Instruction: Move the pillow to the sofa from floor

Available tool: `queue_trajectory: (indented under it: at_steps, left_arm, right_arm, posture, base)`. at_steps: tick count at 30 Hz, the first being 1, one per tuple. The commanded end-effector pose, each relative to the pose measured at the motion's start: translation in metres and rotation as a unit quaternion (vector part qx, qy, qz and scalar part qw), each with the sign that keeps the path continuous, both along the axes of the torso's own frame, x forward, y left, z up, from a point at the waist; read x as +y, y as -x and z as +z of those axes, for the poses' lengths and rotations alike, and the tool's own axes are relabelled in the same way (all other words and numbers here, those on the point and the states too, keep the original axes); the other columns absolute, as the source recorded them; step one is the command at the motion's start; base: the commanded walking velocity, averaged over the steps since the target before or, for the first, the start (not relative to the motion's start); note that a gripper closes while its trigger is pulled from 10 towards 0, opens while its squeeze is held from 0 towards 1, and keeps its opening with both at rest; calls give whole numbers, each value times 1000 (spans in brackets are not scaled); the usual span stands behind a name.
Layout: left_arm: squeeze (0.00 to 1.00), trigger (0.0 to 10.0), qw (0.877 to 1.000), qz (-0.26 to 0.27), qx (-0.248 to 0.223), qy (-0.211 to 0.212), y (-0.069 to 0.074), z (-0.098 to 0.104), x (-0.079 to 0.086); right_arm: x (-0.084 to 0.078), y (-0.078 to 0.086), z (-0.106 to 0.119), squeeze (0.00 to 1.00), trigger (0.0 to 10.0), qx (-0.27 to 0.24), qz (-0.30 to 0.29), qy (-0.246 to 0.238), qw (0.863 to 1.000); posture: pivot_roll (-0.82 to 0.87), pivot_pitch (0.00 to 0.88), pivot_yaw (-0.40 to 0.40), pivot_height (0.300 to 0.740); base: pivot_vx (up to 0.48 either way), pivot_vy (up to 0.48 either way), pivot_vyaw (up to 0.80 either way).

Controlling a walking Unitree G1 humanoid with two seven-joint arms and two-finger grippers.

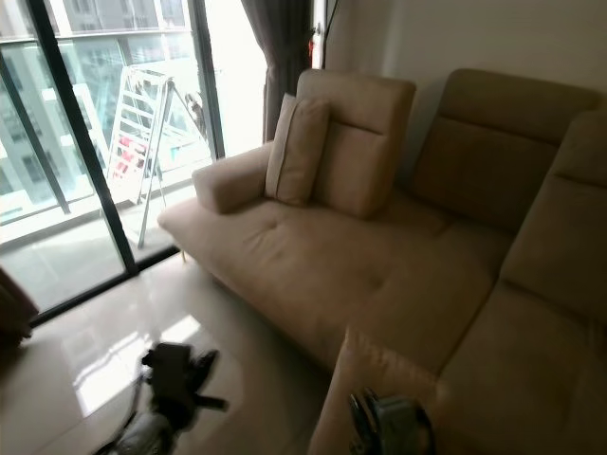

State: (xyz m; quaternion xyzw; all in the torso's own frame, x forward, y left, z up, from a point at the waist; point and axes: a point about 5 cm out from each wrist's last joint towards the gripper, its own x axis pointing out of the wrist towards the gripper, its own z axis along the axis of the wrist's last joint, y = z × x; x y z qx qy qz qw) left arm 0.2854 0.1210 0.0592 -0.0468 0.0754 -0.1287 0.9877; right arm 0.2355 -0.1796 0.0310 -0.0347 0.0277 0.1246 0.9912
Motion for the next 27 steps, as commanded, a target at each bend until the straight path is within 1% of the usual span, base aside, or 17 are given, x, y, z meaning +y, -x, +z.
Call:
queue_trajectory:
  at_steps: [1, 10, 15, 23, 27]
  left_arm:
    - [0, 10000, 1000, 13, 23, -6, 5, -10, 9]
    - [0, 10000, 1000, 10, 21, -2, 1, -9, 5]
    - [0, 10000, 1000, 7, 23, -1, 3, -10, 3]
    - [0, 10000, 1000, 6, 22, -1, 2, -10, 2]
    - [0, 10000, 1000, 4, 19, -2, 2, -10, 2]
  right_arm:
    - [5, 4, -5, 0, 10000, 12, 3, -6, 1000]
    - [5, 1, -2, 0, 10000, 6, 0, -5, 1000]
    - [4, 3, -1, 0, 10000, 4, -2, -4, 1000]
    - [4, 3, -1, 0, 10000, 2, -2, -4, 1000]
    - [5, 1, 3, 0, 10000, -14, -2, 9, 1000]
  posture:
    - [50, 0, 9, 740]
    - [36, 0, 6, 740]
    - [35, 0, 7, 740]
    - [31, 0, 10, 740]
    - [32, 0, 12, 740]
  base:
    - [0, 0, -788]
    - [0, 0, -788]
    - [0, 0, -788]
    - [0, 0, -780]
    - [0, 0, -117]
